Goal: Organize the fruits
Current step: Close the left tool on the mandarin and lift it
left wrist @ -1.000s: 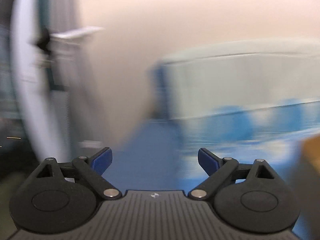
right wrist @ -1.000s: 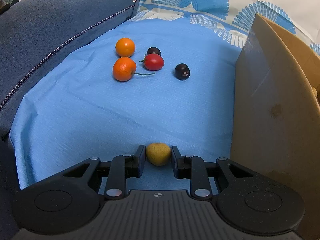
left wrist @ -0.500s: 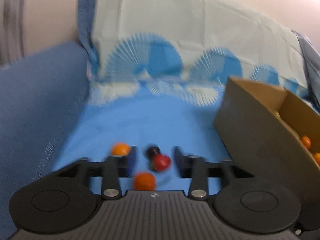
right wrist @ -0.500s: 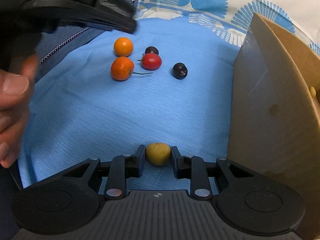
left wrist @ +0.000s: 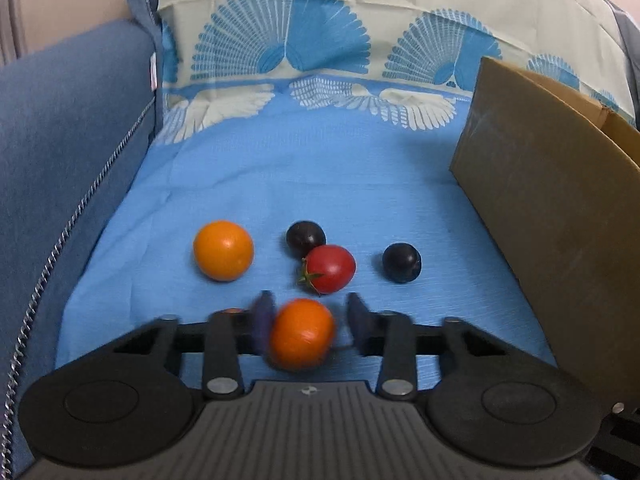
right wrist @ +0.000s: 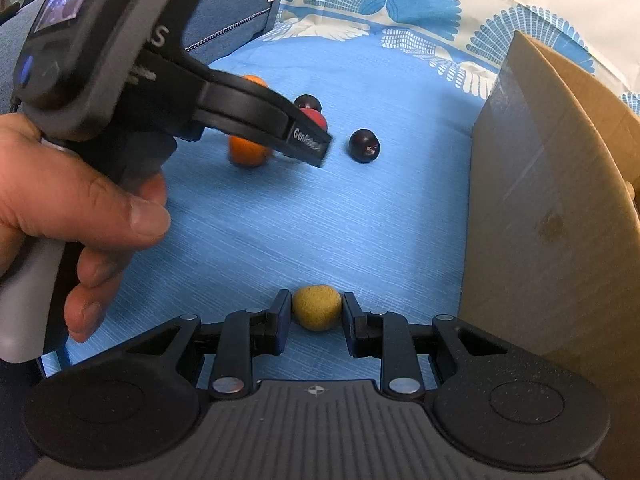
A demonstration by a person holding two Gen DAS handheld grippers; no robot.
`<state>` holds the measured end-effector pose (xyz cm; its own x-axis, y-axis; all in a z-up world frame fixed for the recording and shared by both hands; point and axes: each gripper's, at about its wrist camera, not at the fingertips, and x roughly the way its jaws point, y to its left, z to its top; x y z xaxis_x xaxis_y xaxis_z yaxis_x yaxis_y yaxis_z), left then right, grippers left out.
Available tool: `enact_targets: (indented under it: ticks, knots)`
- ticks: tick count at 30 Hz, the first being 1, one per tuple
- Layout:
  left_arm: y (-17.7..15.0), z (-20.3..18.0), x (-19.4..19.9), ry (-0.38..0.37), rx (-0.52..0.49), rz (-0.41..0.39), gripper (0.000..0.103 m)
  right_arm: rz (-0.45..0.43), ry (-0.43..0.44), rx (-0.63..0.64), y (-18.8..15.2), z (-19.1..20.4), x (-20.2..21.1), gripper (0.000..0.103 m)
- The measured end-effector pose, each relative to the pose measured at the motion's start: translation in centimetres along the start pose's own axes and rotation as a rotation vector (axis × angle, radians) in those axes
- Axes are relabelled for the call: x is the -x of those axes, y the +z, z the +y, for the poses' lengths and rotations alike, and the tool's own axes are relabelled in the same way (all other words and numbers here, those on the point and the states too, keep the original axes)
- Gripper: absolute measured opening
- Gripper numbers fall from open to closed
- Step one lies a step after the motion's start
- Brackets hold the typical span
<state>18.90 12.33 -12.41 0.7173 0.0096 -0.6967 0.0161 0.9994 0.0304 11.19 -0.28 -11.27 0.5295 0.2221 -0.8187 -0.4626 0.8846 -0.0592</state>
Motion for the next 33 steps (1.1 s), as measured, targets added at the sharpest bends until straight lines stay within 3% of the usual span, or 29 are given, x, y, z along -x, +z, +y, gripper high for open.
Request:
enact_targets:
  ticks: [8, 14, 28, 29, 30, 33]
  knots:
    - [0.4, 1.0, 2.6, -0.011, 0.061, -0.071, 0.034, -0.04, -0.024, -0.011, 0.1, -0.1, 0.7, 0.028]
    - [0.0, 0.6, 0.7, -0.027, 0.052, 0.048, 0.035, -0.011, -0.026, -0.015, 0.1, 0.0, 0.1, 0.028]
    - [0.4, 0.9, 1.9, -0.017, 0.069, -0.037, 0.031, -0.032, -0.027, -0.029, 0.1, -0.1, 0.5, 0.028]
    - [0.4, 0.9, 2.2, -0.021, 0.072, -0.05, 0.026, -0.039, -0.027, -0.032, 0.1, -0.2, 0.6, 0.028]
    - [0.4, 1.0, 2.6, -0.025, 0.074, -0.065, 0.013, -0.048, -0.028, -0.036, 0.2, -0.2, 0.8, 0.028]
    - [0.4, 1.1, 4.3, -0.034, 0.079, -0.128, 0.013, -0.084, -0.033, -0.042, 0.1, -0.3, 1.5, 0.028]
